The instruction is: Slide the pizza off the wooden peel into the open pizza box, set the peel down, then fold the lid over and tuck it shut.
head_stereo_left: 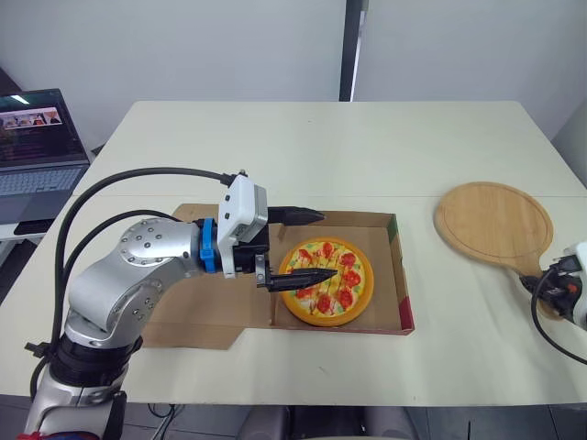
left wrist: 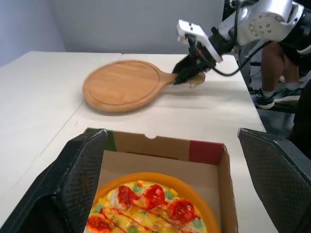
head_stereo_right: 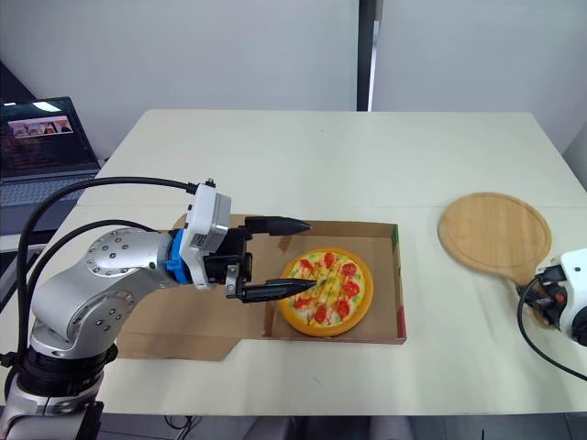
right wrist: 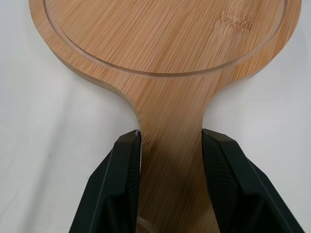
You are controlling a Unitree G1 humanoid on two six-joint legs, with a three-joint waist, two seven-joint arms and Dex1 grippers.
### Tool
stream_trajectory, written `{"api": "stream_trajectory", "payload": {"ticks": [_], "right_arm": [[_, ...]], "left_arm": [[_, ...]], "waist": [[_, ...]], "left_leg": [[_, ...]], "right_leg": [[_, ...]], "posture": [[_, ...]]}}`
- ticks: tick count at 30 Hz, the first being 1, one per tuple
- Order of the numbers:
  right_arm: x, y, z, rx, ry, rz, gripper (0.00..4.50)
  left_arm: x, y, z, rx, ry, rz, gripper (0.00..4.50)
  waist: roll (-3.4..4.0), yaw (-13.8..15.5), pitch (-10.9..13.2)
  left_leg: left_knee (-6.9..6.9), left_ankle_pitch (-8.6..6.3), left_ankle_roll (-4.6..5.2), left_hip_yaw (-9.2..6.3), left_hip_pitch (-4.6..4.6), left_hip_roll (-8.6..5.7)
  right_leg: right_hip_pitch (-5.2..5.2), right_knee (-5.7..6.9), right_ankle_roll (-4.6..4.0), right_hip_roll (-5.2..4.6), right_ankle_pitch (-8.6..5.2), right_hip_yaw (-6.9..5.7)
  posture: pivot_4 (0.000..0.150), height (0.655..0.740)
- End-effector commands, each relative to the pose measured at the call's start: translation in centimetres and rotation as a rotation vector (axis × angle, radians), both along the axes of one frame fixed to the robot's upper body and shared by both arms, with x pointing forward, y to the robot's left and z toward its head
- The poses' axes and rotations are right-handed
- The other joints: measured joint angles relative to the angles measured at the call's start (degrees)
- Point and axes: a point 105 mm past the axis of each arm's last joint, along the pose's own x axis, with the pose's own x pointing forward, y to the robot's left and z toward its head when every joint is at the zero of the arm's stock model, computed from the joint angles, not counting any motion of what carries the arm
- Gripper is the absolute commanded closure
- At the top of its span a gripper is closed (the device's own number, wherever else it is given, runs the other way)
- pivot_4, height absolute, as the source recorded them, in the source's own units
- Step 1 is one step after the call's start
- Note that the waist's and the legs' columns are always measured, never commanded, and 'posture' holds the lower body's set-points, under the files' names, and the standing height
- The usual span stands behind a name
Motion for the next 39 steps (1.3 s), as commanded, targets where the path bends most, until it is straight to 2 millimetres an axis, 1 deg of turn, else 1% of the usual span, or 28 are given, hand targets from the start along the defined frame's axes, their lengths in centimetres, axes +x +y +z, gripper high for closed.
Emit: {"api": "stream_trajectory", "payload": {"ticks": [1, 4, 6, 8, 11, 12, 13, 15, 17, 19, 21, 24, 25, 26, 27, 28, 30, 31, 34, 35, 37, 39], "right_arm": [[0.5, 0.0, 0.7, 0.006, -0.035, -0.011, 2.92], [0.3, -0.1, 0.4, 0.036, -0.026, -0.033, 2.92], [-0.2, -0.3, 0.6, 0.065, -0.027, -0.059, 2.2], [-0.9, -0.4, 1.1, 0.072, -0.029, -0.065, 1.59], [-2.1, -0.2, 2.2, 0.058, -0.044, -0.029, 0.49], [-2.3, 0.1, 2.8, 0.057, -0.062, -0.004, 0.17], [-2.3, 0.4, 3.4, 0.059, -0.084, 0.021, 0.03], [-2.0, 1.4, 4.9, 0.044, -0.137, 0.1, 0.03], [-1.0, 2.9, 6.4, 0.02, -0.194, 0.194, 0.03], [0.3, 5.3, 7.9, -0.003, -0.253, 0.337, 0.03], [1.5, 7.4, 9.2, -0.028, -0.321, 0.458, 0.03], [3.3, 10.8, 10.8, -0.062, -0.402, 0.657, 0.03], [3.7, 11.7, 11.2, -0.074, -0.415, 0.717, 0.03], [3.9, 12.3, 11.3, -0.082, -0.421, 0.752, 0.03], [4.2, 13.6, 11.6, -0.083, -0.415, 0.834, 0.03], [4.4, 14.7, 11.7, -0.085, -0.403, 0.897, 0.03], [4.8, 17.2, 12.3, -0.068, -0.378, 1.038, 0.03], [4.9, 17.8, 12.4, -0.064, -0.375, 1.07, 0.03], [4.6, 21.1, 13.0, -0.037, -0.335, 1.257, 0.03], [4.5, 21.9, 13.1, -0.034, -0.329, 1.302, 0.03], [4.4, 23.4, 13.2, -0.034, -0.322, 1.383, 0.03], [4.2, 24.7, 13.1, -0.026, -0.32, 1.446, 0.03]], "left_arm": [[-0.8, -0.5, 0.3, 0.001, -0.014, -0.044, 0.0], [-0.8, -0.5, 0.2, 0.005, -0.011, -0.051, 0.0], [-0.7, -0.6, 0.4, -0.002, -0.015, -0.054, 0.0], [-0.6, -0.7, 0.5, -0.01, -0.02, -0.053, 0.0], [-0.4, -0.5, 0.5, -0.016, -0.023, -0.039, 0.0], [-0.4, -0.4, 0.5, -0.017, -0.022, -0.033, 0.0], [-0.3, -0.3, 0.4, -0.018, -0.021, -0.026, 0.0], [-0.2, 0.0, 0.3, -0.021, -0.018, 0.001, 0.0], [0.2, 0.7, 0.2, -0.024, -0.019, 0.047, 0.0], [1.0, 1.8, 0.3, -0.046, -0.038, 0.139, 0.0], [1.4, 3.2, 0.0, -0.063, -0.04, 0.228, 0.0], [1.2, 5.9, -0.8, -0.086, -0.017, 0.362, 0.0], [1.1, 6.6, -0.8, -0.111, -0.01, 0.4, 0.0], [0.9, 7.0, -0.8, -0.128, -0.005, 0.422, 0.0], [0.8, 8.1, -1.1, -0.156, 0.025, 0.498, 0.0], [0.5, 9.0, -1.6, -0.172, 0.061, 0.554, 0.0], [-0.6, 11.0, -2.9, -0.205, 0.144, 0.645, 0.0], [-1.0, 11.4, -3.1, -0.213, 0.165, 0.661, 0.0], [-3.0, 14.1, -4.2, -0.401, 0.373, 0.74, 0.0], [-3.5, 14.8, -4.5, -0.448, 0.415, 0.773, 0.0], [-4.9, 16.4, -5.7, -0.531, 0.513, 0.866, 0.0], [-6.2, 18.1, -6.7, -0.678, 0.625, 0.972, 0.0]], "waist": [[0.03, 0.0, 0.0], [0.03, 0.0, 0.0], [0.03, 0.0, 0.0], [0.04, 0.0, 0.0], [0.04, 0.2, 0.0], [0.04, 0.2, 0.0], [0.04, 0.2, 0.0], [0.04, 0.0, 0.0], [0.07, -0.5, 0.0], [0.07, -0.8, 0.0], [0.06, -1.2, 0.0], [0.05, -1.6, 0.0], [0.03, -1.5, 0.0], [0.01, -1.5, 0.0], [-0.03, -1.4, 0.0], [-0.02, -1.4, 0.0], [-0.03, -1.4, 0.0], [-0.02, -1.4, 0.0], [-0.03, -1.2, 0.0], [-0.04, -1.2, 0.0], [-0.04, -1.3, 0.0], [-0.08, -1.1, 0.0]], "left_leg": [[0.0, 0.0, 0.0, 0.01, 0.0, 0.0], [0.0, 0.0, 0.0, -0.01, 0.0, 0.0], [0.01, 0.0, 0.0, -0.01, 0.0, 0.0], [0.01, 0.0, 0.0, -0.02, -0.01, -0.01], [0.02, 0.0, 0.0, -0.06, -0.04, 0.0], [0.03, 0.0, 0.0, -0.06, -0.05, -0.01], [0.03, 0.0, 0.0, -0.05, -0.04, -0.02], [0.06, 0.0, 0.01, -0.03, -0.03, -0.02], [0.06, 0.0, 0.01, 0.01, 0.03, 0.0], [0.04, 0.0, 0.02, 0.04, 0.1, 0.03], [0.03, -0.01, 0.02, 0.05, 0.15, 0.06], [-0.01, 0.0, 0.02, 0.04, 0.15, 0.11], [-0.02, -0.01, 0.02, 0.02, 0.12, 0.09], [-0.02, -0.01, 0.02, 0.02, 0.1, 0.1], [-0.01, -0.01, 0.02, -0.01, 0.05, 0.09], [0.01, -0.01, 0.02, -0.04, 0.02, 0.09], [0.01, -0.01, 0.02, -0.04, 0.02, 0.07], [0.01, -0.01, 0.02, -0.03, 0.02, 0.09], [0.02, -0.01, 0.01, -0.08, -0.03, 0.13], [0.02, -0.01, 0.01, -0.09, -0.03, 0.18], [0.01, -0.01, 0.01, -0.09, -0.04, 0.44], [0.01, -0.03, 0.03, -0.04, -0.05, 0.61]], "right_leg": [[0.0, 0.0, 0.0, 0.0, 0.0, 0.01], [0.01, 0.0, 0.0, 0.0, 0.0, 0.0], [0.01, 0.0, 0.0, 0.0, 0.01, 0.0], [0.02, 0.0, 0.0, 0.0, 0.01, 0.0], [0.02, -0.01, 0.0, 0.0, 0.01, -0.04], [0.02, -0.02, 0.01, 0.0, 0.01, -0.04], [0.03, -0.02, 0.02, 0.0, 0.02, -0.03], [0.04, -0.02, 0.06, 0.0, 0.04, -0.01], [0.05, -0.02, 0.06, 0.03, 0.04, 0.03], [0.06, 0.0, 0.06, 0.06, 0.04, 0.04], [0.09, 0.0, 0.05, 0.09, 0.04, 0.05], [0.09, -0.04, 0.05, 0.11, 0.04, 0.04], [0.07, -0.05, 0.04, 0.1, 0.04, 0.03], [0.05, -0.07, 0.04, 0.1, 0.05, 0.03], [0.02, -0.09, 0.04, 0.08, 0.05, 0.01], [0.02, -0.1, 0.03, 0.08, 0.05, -0.02], [0.01, -0.1, 0.01, 0.03, 0.07, -0.01], [0.01, -0.12, 0.01, 0.03, 0.07, -0.01], [0.0, -0.12, -0.01, 0.05, 0.07, -0.07], [-0.02, -0.1, -0.01, 0.04, 0.07, -0.06], [-0.03, -0.14, -0.02, 0.05, 0.07, -0.07], [-0.03, -0.16, -0.02, 0.08, 0.07, -0.1]], "posture": [[0.15, 0.74], [0.15, 0.74], [0.15, 0.74], [0.15, 0.74], [0.15, 0.74], [0.15, 0.74], [0.15, 0.74], [0.15, 0.74], [0.15, 0.74], [0.15, 0.74], [0.15, 0.74], [0.15, 0.74], [0.15, 0.74], [0.15, 0.74], [0.15, 0.74], [0.15, 0.74], [0.15, 0.74], [0.15, 0.74], [0.15, 0.74], [0.15, 0.74], [0.15, 0.74], [0.15, 0.74]]}}
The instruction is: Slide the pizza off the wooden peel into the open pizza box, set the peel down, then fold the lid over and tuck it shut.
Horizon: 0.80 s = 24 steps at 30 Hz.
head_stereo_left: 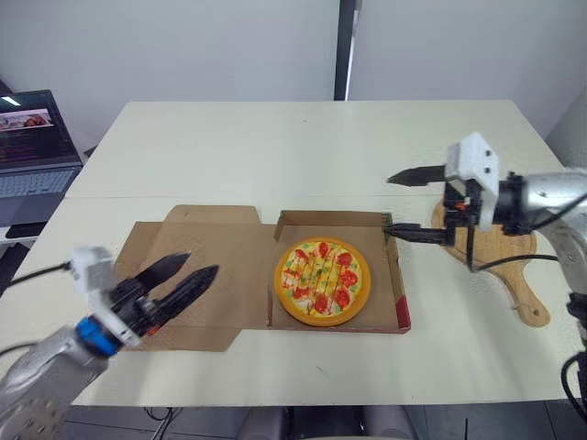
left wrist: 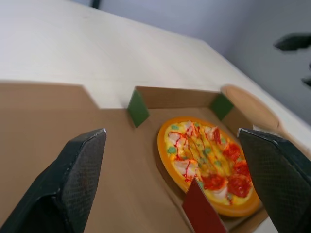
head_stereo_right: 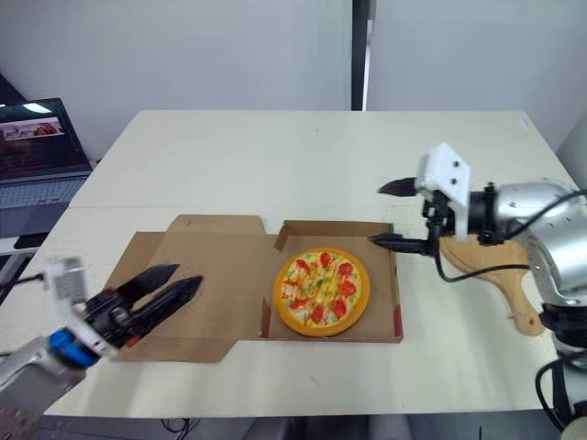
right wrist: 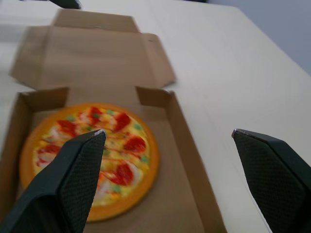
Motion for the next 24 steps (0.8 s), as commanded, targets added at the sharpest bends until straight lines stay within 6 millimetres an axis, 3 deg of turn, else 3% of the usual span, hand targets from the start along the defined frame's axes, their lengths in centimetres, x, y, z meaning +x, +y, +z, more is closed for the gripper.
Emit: {"api": "stream_trajectory", "payload": {"ticks": [1, 4, 8, 12, 17, 24], "right_arm": [[-0.7, 1.8, 0.3, -0.01, -0.013, 0.115, 0.03], [-0.7, 2.4, 0.1, -0.012, -0.004, 0.142, 0.03], [-0.6, 2.7, -0.2, -0.013, 0.006, 0.158, 0.03], [-0.6, 2.8, -0.3, -0.016, 0.006, 0.167, 0.03], [-0.7, 3.1, -0.1, -0.014, 0.003, 0.173, 0.03], [-1.0, 3.3, 0.1, -0.017, 0.001, 0.189, 0.03]], "left_arm": [[-1.8, 2.5, -0.1, -0.229, 0.064, 0.178, 0.0], [-3.8, 3.6, -1.3, -0.419, 0.156, 0.268, 0.0], [-6.4, 4.5, -4.5, -0.501, 0.36, 0.394, 0.0], [-7.7, 5.9, -6.1, -0.61, 0.415, 0.506, 0.0], [-7.4, 5.5, -7.7, -0.702, 0.439, 0.554, 0.0], [-6.0, 4.5, -8.3, -0.772, 0.427, 0.579, 0.0]], "waist": [[-0.01, 0.3, 0.0], [-0.02, 0.9, 0.0], [-0.03, 1.2, 0.0], [-0.02, 1.2, 0.0], [-0.03, 1.2, 0.0], [-0.01, 1.3, 0.0]], "left_leg": [[0.0, 0.0, 0.0, 0.02, 0.0, 0.01], [0.02, -0.01, 0.0, 0.01, 0.0, 0.03], [0.02, -0.02, 0.02, 0.11, 0.01, 0.04], [0.01, -0.03, 0.03, 0.12, 0.02, 0.07], [0.0, -0.04, 0.0, 0.16, 0.03, 0.06], [0.0, -0.03, -0.01, 0.15, 0.03, 0.06]], "right_leg": [[0.0, -0.01, -0.01, 0.0, 0.01, 0.01], [-0.02, 0.0, -0.03, 0.0, 0.02, 0.02], [-0.02, -0.01, -0.05, 0.03, 0.02, 0.04], [-0.01, -0.01, -0.09, 0.22, -0.01, 0.02], [-0.03, -0.02, -0.14, 0.31, -0.02, 0.03], [-0.02, -0.01, -0.17, 0.31, 0.0, 0.04]], "posture": [[0.15, 0.74], [0.15, 0.74], [0.15, 0.74], [0.15, 0.74], [0.15, 0.74], [0.15, 0.74]]}}
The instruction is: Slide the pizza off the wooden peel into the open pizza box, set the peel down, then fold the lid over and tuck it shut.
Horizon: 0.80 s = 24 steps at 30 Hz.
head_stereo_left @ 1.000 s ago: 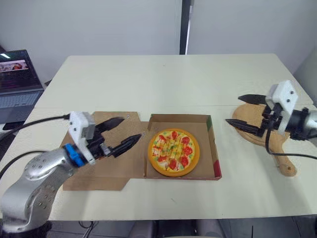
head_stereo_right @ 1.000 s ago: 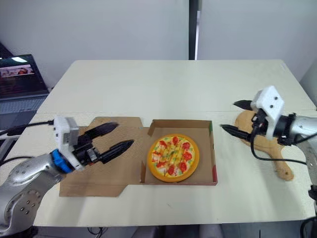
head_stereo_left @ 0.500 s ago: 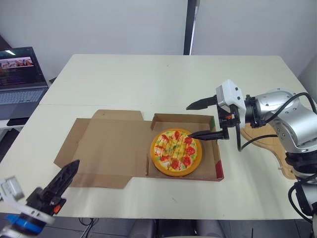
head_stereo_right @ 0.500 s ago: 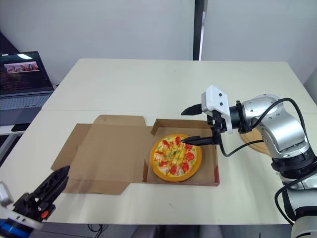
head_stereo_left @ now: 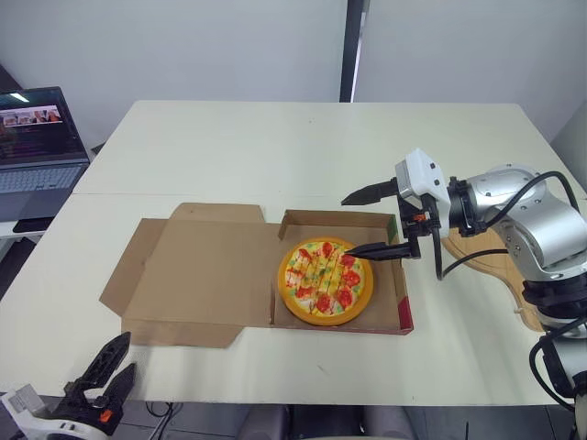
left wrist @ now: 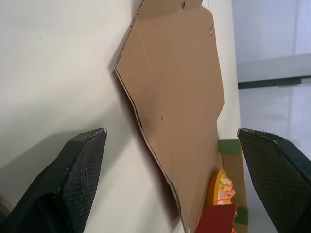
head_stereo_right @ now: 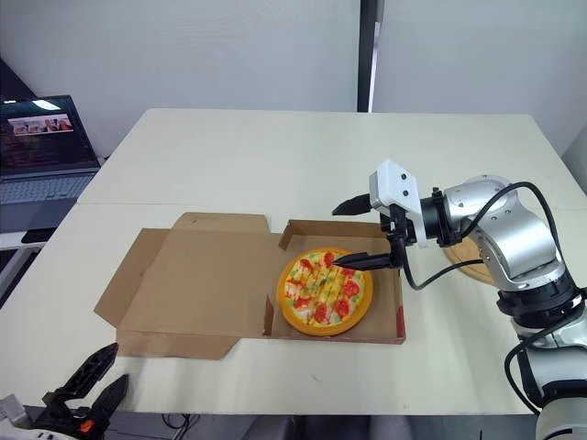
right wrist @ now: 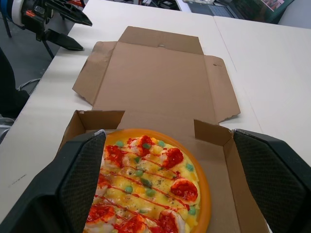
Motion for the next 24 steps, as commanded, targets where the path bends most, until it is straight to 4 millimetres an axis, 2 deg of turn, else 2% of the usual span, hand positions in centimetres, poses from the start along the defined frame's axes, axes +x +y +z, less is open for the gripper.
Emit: {"api": "stream_trajectory", "payload": {"ticks": [1, 7, 22, 24], "right_arm": [[-0.6, 0.6, 1.5, 0.003, -0.063, 0.041, 0.03], [-0.7, 0.8, 1.8, 0.005, -0.069, 0.053, 0.03], [-1.4, 1.1, 2.2, 0.0, -0.054, 0.082, 0.03], [-1.4, 1.2, 2.1, 0.0, -0.053, 0.08, 0.0]], "left_arm": [[0.9, -0.8, -0.1, -0.019, 0.001, -0.004, 0.0], [2.5, -2.2, -0.6, -0.081, 0.019, -0.044, 0.0], [3.0, -1.4, -0.4, -0.068, -0.004, -0.018, 0.0], [3.3, -1.6, -0.6, -0.064, -0.004, -0.02, 0.39]], "waist": [[0.02, 0.1, 0.0], [0.09, 0.4, -0.1], [0.1, 0.6, -0.1], [0.1, 0.6, -0.1]], "left_leg": [[0.0, 0.0, 0.0, 0.0, 0.0, 0.0], [0.0, 0.01, -0.01, 0.0, 0.02, -0.04], [0.0, 0.01, -0.01, 0.0, 0.03, -0.14], [0.0, 0.01, -0.01, 0.0, 0.03, -0.14]], "right_leg": [[0.0, 0.0, 0.0, 0.0, 0.0, 0.0], [0.01, 0.0, 0.0, 0.0, 0.01, 0.02], [0.02, 0.0, 0.0, 0.03, 0.0, 0.0], [0.02, 0.0, -0.01, 0.03, 0.0, 0.0]], "posture": [[0.15, 0.74], [0.15, 0.74], [0.15, 0.74], [0.15, 0.74]]}}
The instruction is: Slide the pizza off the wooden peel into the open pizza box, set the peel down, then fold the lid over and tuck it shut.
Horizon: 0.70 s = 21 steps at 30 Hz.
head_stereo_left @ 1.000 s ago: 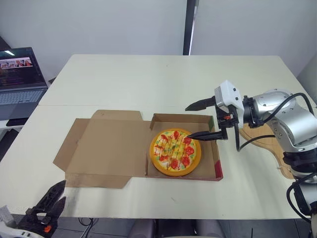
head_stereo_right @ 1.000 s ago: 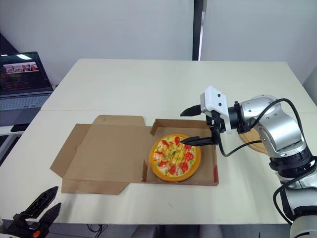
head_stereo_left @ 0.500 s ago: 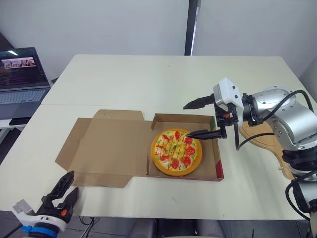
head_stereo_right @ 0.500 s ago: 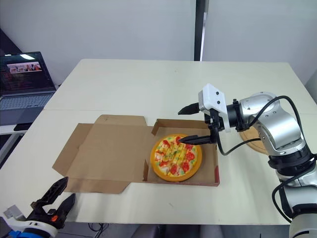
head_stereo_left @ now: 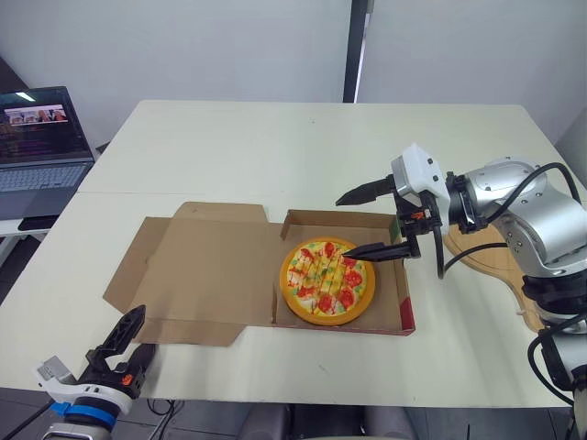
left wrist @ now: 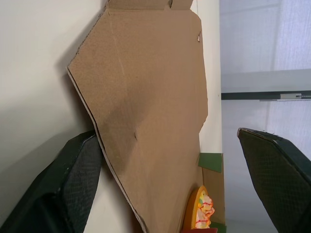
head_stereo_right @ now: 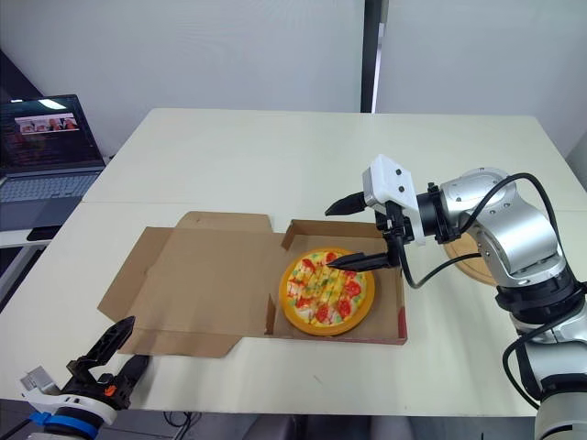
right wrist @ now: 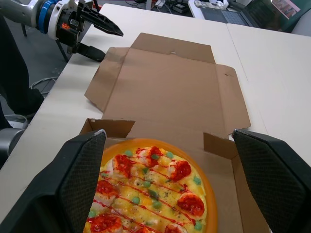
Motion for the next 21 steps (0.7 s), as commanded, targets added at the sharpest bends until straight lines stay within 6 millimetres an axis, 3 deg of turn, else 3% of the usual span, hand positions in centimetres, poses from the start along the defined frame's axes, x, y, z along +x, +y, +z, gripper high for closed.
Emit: {"api": "stream_trajectory", "payload": {"ticks": [1, 13, 18, 21], "right_arm": [[-0.7, 0.5, 1.4, 0.014, -0.056, 0.036, 0.0], [-0.6, 0.2, 1.4, 0.01, -0.056, 0.016, 0.0], [-0.5, -0.1, 1.2, 0.008, -0.057, 0.003, 0.0], [-0.4, -0.4, 1.1, 0.009, -0.066, -0.008, 0.0]], "left_arm": [[0.3, -0.5, -0.8, 0.007, 0.023, -0.017, 0.59], [0.8, 0.7, -0.8, 0.039, 0.002, 0.027, 4.31], [0.7, 1.0, -0.7, 0.063, -0.005, 0.03, 4.48], [1.0, 1.0, 0.5, 0.137, -0.052, 0.004, 4.48]], "waist": [[0.0, 0.0, 0.0], [-0.03, -0.4, 0.0], [-0.02, -0.4, 0.0], [-0.03, -0.4, 0.0]], "left_leg": [[0.0, 0.0, 0.0, 0.0, 0.0, 0.0], [-0.02, -0.02, -0.03, 0.0, -0.01, 0.08], [-0.03, -0.02, -0.03, 0.01, 0.0, 0.13], [-0.03, -0.02, -0.03, 0.0, 0.0, 0.13]], "right_leg": [[0.0, 0.0, 0.0, 0.0, 0.0, 0.0], [-0.04, -0.02, -0.01, 0.1, 0.0, 0.01], [-0.04, -0.01, -0.02, 0.15, 0.01, 0.01], [-0.04, -0.02, -0.03, 0.16, 0.01, 0.0]], "posture": [[0.15, 0.74], [0.15, 0.74], [0.15, 0.74], [0.15, 0.74]]}}
